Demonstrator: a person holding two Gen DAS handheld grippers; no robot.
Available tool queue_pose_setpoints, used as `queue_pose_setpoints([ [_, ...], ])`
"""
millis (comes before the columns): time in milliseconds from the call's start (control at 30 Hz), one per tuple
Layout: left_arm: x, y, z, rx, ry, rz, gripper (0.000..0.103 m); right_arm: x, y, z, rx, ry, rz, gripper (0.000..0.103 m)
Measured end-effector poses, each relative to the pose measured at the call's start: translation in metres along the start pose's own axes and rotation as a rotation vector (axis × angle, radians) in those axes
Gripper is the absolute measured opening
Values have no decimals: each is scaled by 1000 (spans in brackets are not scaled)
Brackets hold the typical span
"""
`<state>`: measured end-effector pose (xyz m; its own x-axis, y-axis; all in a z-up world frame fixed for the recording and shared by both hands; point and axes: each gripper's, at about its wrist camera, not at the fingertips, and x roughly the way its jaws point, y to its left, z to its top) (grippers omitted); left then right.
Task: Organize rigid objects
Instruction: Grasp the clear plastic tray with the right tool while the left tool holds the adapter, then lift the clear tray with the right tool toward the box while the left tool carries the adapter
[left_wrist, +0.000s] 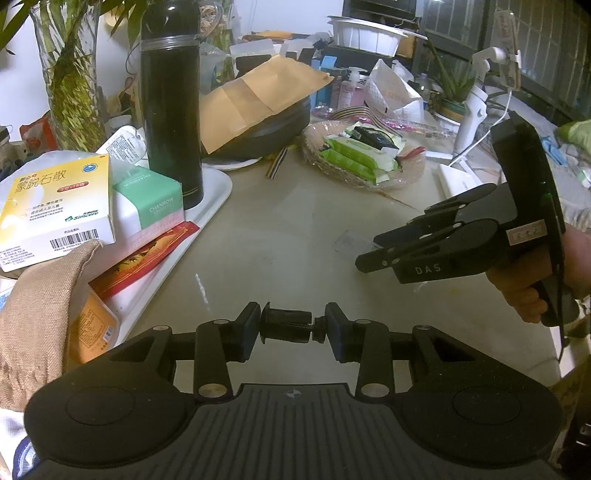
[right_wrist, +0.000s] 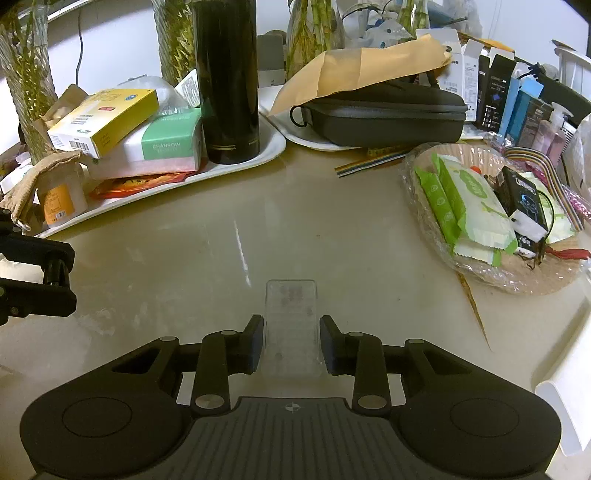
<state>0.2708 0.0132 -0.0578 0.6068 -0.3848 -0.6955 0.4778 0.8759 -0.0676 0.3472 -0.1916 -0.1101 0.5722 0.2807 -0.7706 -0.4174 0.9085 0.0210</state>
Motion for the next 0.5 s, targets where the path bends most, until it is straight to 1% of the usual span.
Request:
queue_pose_setpoints([
  [333, 1, -1, 2, -18, 8, -4, 38, -1, 0, 1, 13, 4, -9, 35],
  [500, 1, -5, 5, -16, 9, -10, 38, -6, -1, 0, 21, -13, -24, 35],
])
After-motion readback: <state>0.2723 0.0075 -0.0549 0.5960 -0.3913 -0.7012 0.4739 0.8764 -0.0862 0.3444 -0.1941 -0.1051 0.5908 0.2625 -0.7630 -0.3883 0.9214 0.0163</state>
